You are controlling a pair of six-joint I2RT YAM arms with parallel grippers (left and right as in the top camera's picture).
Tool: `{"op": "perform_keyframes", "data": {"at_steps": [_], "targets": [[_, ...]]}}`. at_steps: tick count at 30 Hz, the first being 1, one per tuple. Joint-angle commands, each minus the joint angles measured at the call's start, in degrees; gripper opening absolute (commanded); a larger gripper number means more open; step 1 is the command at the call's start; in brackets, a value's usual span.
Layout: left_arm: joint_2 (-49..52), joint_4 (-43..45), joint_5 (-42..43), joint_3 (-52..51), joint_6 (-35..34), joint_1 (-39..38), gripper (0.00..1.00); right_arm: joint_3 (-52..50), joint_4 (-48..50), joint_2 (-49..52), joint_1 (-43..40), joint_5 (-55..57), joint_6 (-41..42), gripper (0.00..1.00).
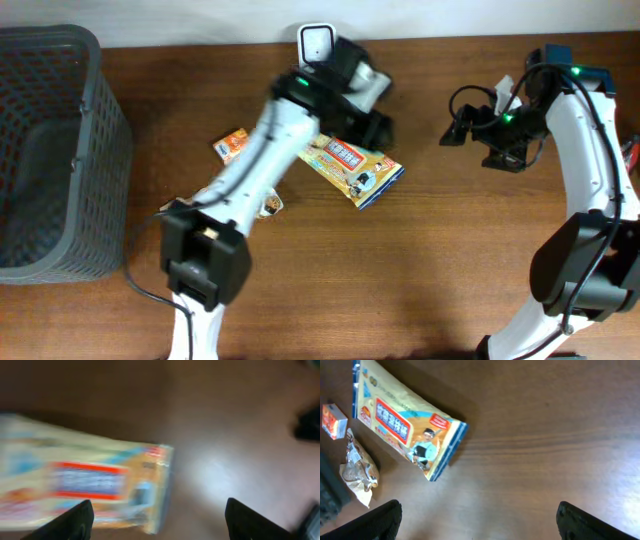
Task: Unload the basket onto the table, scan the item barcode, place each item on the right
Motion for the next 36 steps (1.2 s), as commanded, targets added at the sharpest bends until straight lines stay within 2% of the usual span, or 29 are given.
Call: {"op": "perform_keyframes", "data": {"at_steps": [1,5,6,8,12,14,16,20,26,30,33,34,36], "targets": [[-1.09,-3.39,-10.12,1.42,-5.95,9.64,0.81,0.63,2.21,0.13,3.04,-0.94,-0.42,0.99],[-0.74,-6.56,-11.19,0.76,-11.02,17.84,0.82,0.63,7.76,1.46,8.24,-1.05,0.83,1.0],[-0.74,-6.95,-11.19,0.72,-11.02,18.71,0.87,0.63,8.61,1.75,9.14,-1.05,1.79,0.97],[-0.74,-7.58,-11.19,0.7,-10.99,20.61,0.9,0.63,11.58,3.15,12.02,-1.01,5.01,0.91],[-0.74,-8.79,-11.43,0.68,-10.93,21.9,0.91,0.63,17.11,7.04,17.84,1.27,11.72,0.8],[-0.74,-8.81,-12.94,0.68,-10.95,21.88,0.91,0.63,19.69,9.35,20.57,2.93,14.97,0.69],[-0.74,-9.09,-15.78,0.68,-10.95,21.81,0.89,0.63,22.03,11.54,22.88,4.2,16.24,0.65],[-0.74,-10.6,-18.97,0.68,-10.93,21.84,0.86,0.63,24.48,15.69,26.88,5.64,18.86,0.38],[-0.74,-10.75,-18.93,0.61,-10.93,21.81,0.86,0.63,20.98,18.47,28.41,10.62,24.35,0.36],[-0.74,-10.73,-18.91,0.33,-10.95,21.81,0.86,0.63,17.42,18.47,28.04,18.86,24.74,0.37],[-0.74,-10.73,-18.73,-0.76,-10.95,21.81,0.88,0.63,16.81,18.47,27.15,26.36,24.65,0.45],[-0.74,-10.78,-18.56,-1.31,-10.93,21.77,0.91,0.63,17.35,18.47,26.77,27.8,23.96,0.48],[-0.74,-10.71,-18.12,-2.12,-10.93,21.46,0.9,0.63,19.56,18.47,26.14,28.13,21.59,0.49]]}}
